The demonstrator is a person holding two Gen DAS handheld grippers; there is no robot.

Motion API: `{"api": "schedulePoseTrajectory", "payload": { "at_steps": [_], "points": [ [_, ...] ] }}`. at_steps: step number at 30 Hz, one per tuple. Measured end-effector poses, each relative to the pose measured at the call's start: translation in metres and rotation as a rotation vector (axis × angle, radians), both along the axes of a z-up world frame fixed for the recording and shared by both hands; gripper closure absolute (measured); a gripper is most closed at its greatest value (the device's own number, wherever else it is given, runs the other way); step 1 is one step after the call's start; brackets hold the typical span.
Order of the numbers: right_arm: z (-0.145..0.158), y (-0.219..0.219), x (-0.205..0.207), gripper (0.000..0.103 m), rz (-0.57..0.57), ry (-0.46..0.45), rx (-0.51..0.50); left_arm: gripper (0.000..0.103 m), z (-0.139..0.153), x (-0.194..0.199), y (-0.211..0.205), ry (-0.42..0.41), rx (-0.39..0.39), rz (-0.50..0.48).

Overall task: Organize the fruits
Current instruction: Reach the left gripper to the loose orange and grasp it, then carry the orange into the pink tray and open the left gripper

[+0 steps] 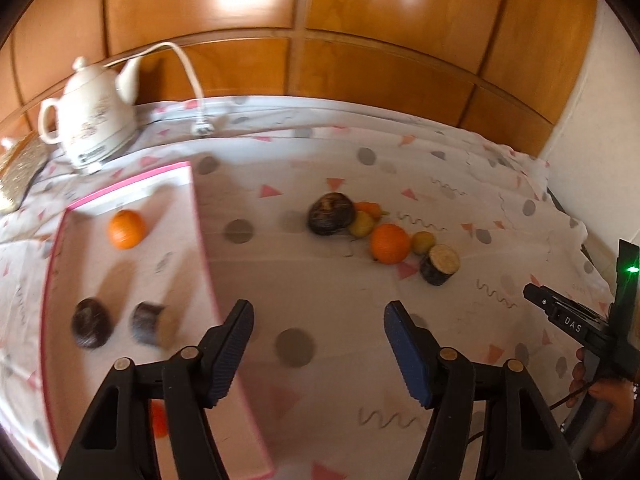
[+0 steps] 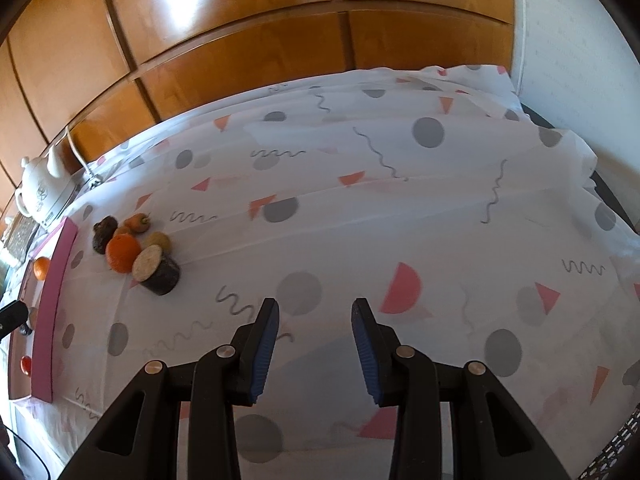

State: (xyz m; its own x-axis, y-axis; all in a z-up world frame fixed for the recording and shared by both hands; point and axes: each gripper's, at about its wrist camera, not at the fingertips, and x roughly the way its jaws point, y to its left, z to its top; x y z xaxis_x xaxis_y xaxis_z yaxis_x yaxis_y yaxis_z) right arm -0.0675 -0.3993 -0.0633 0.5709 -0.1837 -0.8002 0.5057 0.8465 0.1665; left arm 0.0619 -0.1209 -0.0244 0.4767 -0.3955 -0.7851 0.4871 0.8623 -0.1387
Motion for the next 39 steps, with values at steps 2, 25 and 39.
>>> {"api": "schedulePoseTrajectory", "payload": {
  "at_steps": [2, 25, 39],
  "points": [
    [0.0, -0.005, -0.002, 0.065, -0.01, 0.001, -0.001, 0.038, -0.002, 0.004, -0.011, 0.006, -0.002, -0.018],
    [-0.011, -0.045, -0.02, 0.065, -0.125, 0.022, 0.004, 0.056, -0.048, 0.055, -0.095, 0.129, 0.008, -0.047],
    [-0.014, -0.046, -0.02, 0.065, -0.131, 0.029, 0.012, 0.068, -0.053, 0.052, -0.114, 0.105, -0.011, -0.081]
  ]
}}
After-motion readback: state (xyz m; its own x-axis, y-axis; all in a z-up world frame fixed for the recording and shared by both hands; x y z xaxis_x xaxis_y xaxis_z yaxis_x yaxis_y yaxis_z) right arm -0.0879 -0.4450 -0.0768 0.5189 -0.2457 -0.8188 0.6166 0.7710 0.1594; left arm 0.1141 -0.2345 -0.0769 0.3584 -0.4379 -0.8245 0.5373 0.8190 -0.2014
